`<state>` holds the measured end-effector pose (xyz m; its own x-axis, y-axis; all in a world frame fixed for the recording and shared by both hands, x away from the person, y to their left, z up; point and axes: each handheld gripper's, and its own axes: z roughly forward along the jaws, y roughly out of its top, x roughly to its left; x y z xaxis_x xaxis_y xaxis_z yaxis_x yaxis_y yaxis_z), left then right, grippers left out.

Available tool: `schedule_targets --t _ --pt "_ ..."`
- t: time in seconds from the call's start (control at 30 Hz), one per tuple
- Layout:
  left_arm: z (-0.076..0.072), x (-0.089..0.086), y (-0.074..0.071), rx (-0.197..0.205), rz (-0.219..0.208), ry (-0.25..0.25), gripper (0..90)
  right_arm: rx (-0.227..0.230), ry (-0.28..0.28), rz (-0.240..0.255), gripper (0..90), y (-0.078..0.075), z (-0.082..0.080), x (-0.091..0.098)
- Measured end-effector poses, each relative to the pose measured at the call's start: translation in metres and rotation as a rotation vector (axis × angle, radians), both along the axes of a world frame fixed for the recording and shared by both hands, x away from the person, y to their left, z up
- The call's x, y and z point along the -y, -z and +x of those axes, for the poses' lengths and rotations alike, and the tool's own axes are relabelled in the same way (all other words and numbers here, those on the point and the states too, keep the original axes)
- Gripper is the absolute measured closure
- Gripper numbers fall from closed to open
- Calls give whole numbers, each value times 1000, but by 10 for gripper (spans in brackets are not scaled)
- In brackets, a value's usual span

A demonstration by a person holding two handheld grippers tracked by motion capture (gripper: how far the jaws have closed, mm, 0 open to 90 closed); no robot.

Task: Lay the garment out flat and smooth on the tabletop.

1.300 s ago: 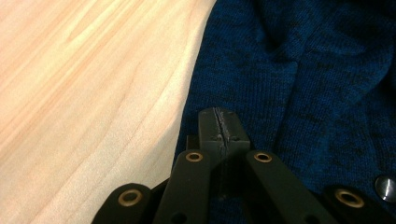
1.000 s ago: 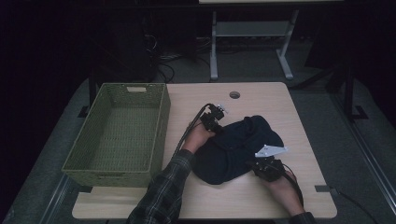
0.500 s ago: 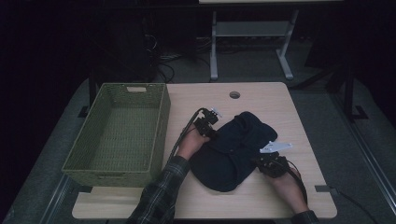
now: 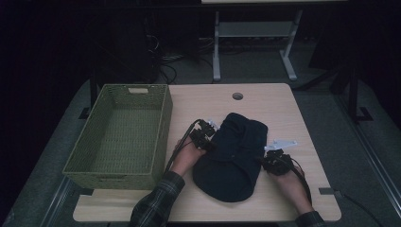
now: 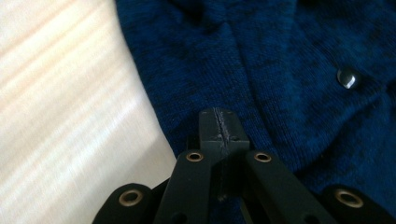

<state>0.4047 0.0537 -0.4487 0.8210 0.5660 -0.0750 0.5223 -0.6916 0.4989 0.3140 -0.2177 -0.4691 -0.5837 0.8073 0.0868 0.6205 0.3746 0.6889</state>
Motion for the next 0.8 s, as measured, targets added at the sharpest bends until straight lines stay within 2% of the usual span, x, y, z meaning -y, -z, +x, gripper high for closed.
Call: schedule_targets --t 0.1,0.27,0.43,0.5,0.53,0.8 --pt "-9 -5 1 -6 -17 -6 900 -7 -2 -19 899 -1 4 -1" --pt "-21 -13 1 -13 -30 0 900 -2 1 -23 898 -1 13 -3" --pt "-33 -18 2 -16 -37 6 900 10 3 -1 899 1 18 -5" --pt "-35 -20 1 -14 -31 14 900 11 -5 -8 898 1 19 -5" --pt "-36 -21 2 -13 -36 11 900 9 -12 -24 899 0 20 -6" --pt "-49 -25 3 -2 -59 23 900 14 -34 -42 898 -1 11 -7"
